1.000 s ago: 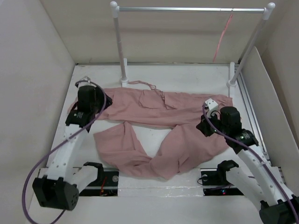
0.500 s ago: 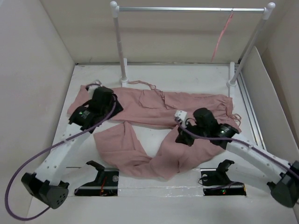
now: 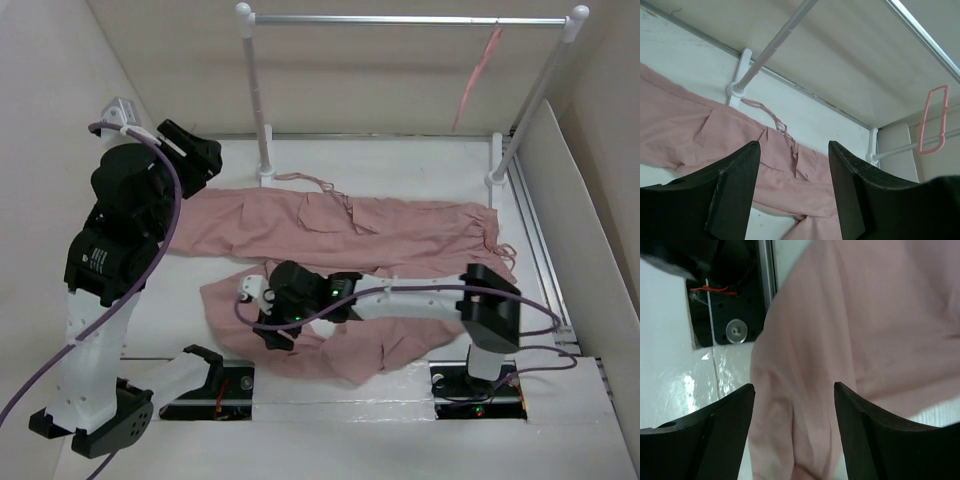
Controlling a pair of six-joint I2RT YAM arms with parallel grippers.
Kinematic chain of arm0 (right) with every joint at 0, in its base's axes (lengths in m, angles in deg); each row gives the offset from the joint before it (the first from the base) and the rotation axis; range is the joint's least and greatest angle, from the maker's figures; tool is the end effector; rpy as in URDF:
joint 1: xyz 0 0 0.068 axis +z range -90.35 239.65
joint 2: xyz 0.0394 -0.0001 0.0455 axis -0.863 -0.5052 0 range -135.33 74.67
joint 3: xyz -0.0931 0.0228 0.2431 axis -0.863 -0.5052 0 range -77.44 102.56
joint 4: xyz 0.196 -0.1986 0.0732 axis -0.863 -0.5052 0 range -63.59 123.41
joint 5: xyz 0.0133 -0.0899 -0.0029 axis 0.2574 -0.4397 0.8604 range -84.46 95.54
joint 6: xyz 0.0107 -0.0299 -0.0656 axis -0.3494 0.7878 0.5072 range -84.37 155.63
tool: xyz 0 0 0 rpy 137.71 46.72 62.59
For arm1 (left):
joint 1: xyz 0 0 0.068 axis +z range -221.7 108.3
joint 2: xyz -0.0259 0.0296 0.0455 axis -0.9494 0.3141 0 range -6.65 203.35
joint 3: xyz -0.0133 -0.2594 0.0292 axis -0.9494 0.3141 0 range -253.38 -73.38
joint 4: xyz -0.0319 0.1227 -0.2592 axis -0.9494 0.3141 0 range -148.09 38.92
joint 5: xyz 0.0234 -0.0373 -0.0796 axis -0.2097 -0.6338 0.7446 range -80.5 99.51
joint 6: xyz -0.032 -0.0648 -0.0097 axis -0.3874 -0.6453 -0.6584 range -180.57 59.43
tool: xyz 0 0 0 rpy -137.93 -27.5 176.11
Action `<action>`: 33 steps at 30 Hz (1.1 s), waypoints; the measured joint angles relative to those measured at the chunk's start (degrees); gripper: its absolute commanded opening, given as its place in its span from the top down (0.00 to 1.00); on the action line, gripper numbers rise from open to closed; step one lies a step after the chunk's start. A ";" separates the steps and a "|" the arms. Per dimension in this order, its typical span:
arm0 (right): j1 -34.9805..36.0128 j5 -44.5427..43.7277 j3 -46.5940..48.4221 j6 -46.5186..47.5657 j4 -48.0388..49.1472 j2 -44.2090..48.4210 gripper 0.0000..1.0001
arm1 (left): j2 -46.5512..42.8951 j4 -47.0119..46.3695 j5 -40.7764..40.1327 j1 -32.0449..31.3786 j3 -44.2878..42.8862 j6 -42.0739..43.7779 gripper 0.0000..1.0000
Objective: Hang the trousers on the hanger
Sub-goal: Flatten out the trousers at the center of the board.
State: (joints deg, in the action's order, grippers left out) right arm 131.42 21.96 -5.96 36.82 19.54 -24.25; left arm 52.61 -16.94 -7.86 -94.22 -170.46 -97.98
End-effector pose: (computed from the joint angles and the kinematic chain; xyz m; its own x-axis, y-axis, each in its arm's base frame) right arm 0.1179 0.4125 0.2025 -0.1862 -0.6288 -0.7549 -0.9816 0.0853 0.1710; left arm 0.1936 -0.0608 0.5378 -0.0976 -0.5871 -0.8036 0.0392 0.8046 -0.5926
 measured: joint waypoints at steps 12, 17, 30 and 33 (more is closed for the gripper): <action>5.07 -3.21 18.47 -2.10 -0.70 -22.99 0.62 | 4.83 -1.03 4.17 0.00 -6.86 4.61 0.47; 5.05 -5.09 18.43 -3.56 -1.42 -24.17 1.00 | 3.82 -0.96 3.50 0.00 -5.16 6.12 0.47; 5.03 -6.45 8.26 -1.18 -2.97 17.33 1.00 | 7.30 5.97 -7.13 0.00 -8.17 11.82 0.45; 4.85 -3.69 5.49 -0.42 -1.70 25.92 1.00 | 7.48 7.89 -9.64 0.00 -8.17 12.33 0.45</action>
State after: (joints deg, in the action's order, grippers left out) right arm 136.27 18.27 -0.47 36.40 17.83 1.68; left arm 60.09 -9.05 -17.50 -94.22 -178.64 -85.66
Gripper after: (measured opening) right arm 0.012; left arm 0.548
